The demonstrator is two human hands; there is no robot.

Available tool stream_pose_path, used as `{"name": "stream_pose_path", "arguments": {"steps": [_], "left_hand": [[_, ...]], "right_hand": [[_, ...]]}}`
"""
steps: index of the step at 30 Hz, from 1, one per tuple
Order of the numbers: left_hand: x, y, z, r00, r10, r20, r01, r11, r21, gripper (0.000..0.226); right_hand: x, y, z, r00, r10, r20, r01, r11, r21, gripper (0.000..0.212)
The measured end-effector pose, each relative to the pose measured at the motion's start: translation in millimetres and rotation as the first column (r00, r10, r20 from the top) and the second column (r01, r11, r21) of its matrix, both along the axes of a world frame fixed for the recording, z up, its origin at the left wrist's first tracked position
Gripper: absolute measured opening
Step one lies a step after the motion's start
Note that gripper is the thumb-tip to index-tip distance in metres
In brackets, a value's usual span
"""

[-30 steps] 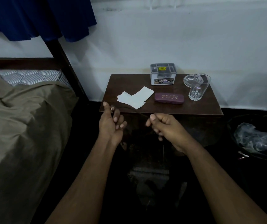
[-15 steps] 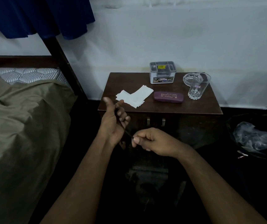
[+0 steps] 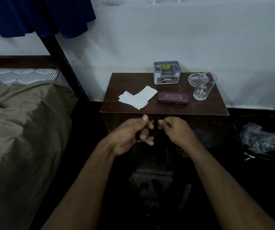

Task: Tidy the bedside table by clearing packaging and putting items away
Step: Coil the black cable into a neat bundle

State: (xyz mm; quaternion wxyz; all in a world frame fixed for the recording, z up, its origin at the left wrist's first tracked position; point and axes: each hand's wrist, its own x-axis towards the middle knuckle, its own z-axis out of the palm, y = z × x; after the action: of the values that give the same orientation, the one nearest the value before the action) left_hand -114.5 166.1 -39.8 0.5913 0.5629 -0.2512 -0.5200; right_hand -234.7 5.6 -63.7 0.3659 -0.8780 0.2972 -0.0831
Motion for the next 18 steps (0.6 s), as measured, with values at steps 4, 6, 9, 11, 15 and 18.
{"name": "stream_pose_path", "arguments": {"steps": [4,6,9,11,15,18], "left_hand": [[-11,-2,-9,0.947,-0.259,0.189,0.224,0.956,0.192,0.036],[-10,-6,-14,0.956,-0.177,0.234,0.118,0.963,0.243,0.033],[-7,-10,-18,0.979,0.005,0.203,-0.039,0.986,0.162,0.032],[-6,-12,-18,0.989,0.101,0.108,-0.110,0.991,0.075,0.035],[-1,-16,-13,0.944,0.308,-0.122,-0.311,0.950,-0.012,0.041],[5,-19,-7,0.875,0.382,-0.298,-0.425,0.900,-0.094,0.048]], "right_hand": [[4,12,1,1.000,-0.013,0.005,0.013,1.000,-0.004,0.038],[6,19,2,0.996,-0.028,0.089,0.024,0.998,0.050,0.040],[10,28,6,0.956,-0.056,0.289,-0.032,0.956,0.290,0.035],[10,31,10,0.920,0.000,0.392,-0.139,0.935,0.326,0.025],[6,33,14,0.875,0.185,0.448,-0.316,0.918,0.239,0.029],[2,37,11,0.865,0.358,0.351,-0.422,0.899,0.122,0.025]]}}
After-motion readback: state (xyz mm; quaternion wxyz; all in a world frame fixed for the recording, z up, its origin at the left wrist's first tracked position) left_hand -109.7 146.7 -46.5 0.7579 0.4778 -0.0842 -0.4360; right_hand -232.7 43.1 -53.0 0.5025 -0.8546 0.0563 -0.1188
